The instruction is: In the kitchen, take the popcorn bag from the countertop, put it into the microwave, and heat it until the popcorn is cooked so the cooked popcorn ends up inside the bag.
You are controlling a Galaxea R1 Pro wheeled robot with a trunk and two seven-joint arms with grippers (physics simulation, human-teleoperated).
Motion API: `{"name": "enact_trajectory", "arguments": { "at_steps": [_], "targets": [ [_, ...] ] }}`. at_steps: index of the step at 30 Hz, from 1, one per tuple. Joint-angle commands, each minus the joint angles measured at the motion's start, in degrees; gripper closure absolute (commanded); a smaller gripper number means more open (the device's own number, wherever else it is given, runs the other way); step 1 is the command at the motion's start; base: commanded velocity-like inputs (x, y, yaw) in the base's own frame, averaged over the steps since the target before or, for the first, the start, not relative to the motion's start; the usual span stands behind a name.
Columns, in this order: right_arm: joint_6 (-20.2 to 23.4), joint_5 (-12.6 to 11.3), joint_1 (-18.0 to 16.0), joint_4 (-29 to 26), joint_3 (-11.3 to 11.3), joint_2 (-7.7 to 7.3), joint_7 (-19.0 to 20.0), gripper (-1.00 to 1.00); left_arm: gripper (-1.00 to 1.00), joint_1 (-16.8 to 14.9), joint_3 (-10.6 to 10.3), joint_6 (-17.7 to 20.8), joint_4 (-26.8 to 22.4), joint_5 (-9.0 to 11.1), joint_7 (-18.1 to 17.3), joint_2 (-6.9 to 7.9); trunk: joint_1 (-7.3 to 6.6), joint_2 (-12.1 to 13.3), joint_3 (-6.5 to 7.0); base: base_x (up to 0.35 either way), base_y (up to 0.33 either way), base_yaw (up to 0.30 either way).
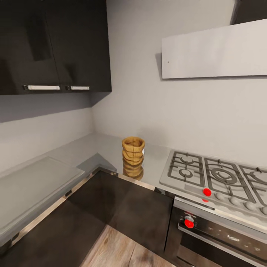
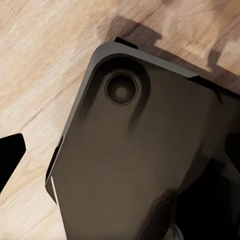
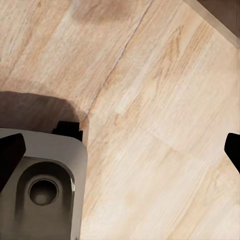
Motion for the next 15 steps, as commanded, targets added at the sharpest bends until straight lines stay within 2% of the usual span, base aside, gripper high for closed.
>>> {"name": "enact_trajectory", "arguments": {
  "at_steps": [1, 13, 15],
  "targets": [
    [-0.29, 0.59, -0.07, 0.17, -0.49, 0.08, -0.37, -1.00, -1.00, -0.01, 0.24, -0.20, -0.02, 0.02, -0.03, -0.01, 0.00, -0.04, -0.06, 0.000, 0.000, 0.000],
    [-0.31, 0.73, -0.07, 0.16, -0.49, 0.18, -0.42, -1.00, -1.00, -0.01, 0.15, -0.36, -0.02, 0.00, -0.03, -0.09, 0.00, -0.04, -0.06, 0.000, 0.000, 0.000],
    [0.16, 0.98, -0.07, 0.03, -0.29, -0.26, 0.07, -1.00, -1.00, -0.01, 0.14, -0.36, -0.02, 0.00, -0.03, -0.09, 0.00, -0.04, -0.06, 0.000, 0.000, 0.000]
  ]
}}
